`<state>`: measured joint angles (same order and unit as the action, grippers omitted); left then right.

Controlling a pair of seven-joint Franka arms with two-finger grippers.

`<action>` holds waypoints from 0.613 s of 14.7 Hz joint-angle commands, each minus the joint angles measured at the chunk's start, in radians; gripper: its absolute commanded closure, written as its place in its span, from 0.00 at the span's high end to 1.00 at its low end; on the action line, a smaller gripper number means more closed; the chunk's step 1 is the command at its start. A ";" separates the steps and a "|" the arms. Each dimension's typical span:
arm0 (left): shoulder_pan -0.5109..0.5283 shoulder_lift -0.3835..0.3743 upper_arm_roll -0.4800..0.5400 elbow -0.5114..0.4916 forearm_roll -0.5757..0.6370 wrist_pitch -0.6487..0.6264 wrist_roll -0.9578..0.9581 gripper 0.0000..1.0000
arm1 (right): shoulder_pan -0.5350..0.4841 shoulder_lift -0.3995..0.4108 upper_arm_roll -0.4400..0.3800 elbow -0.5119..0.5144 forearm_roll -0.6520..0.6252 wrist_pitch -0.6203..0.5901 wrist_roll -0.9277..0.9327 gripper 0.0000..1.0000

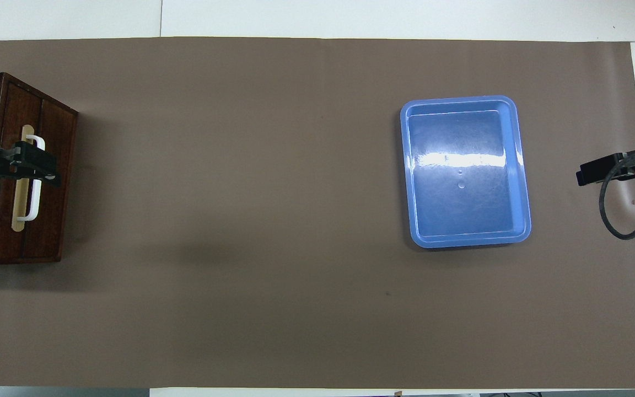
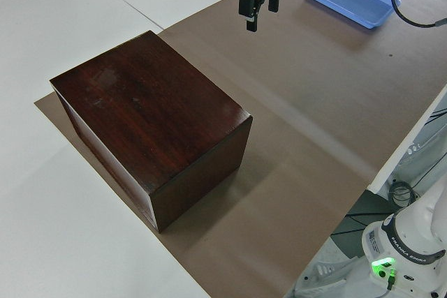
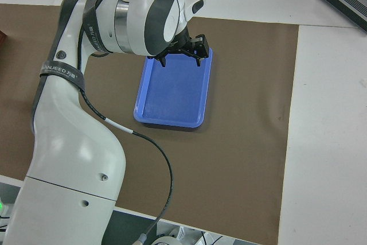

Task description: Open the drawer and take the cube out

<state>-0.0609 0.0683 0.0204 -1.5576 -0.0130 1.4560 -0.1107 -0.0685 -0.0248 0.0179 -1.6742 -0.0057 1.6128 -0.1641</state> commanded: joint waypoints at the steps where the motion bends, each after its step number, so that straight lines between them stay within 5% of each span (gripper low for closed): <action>1: -0.014 0.001 0.015 0.005 -0.013 0.004 0.014 1.00 | -0.013 -0.015 0.008 -0.012 0.020 0.006 0.012 1.00; 9: -0.063 -0.042 -0.004 -0.028 0.068 0.076 -0.012 1.00 | -0.005 -0.015 0.011 -0.012 0.020 0.009 0.011 1.00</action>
<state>-0.0833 0.0524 0.0080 -1.5545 0.0057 1.4985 -0.1080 -0.0681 -0.0250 0.0220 -1.6742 -0.0057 1.6134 -0.1641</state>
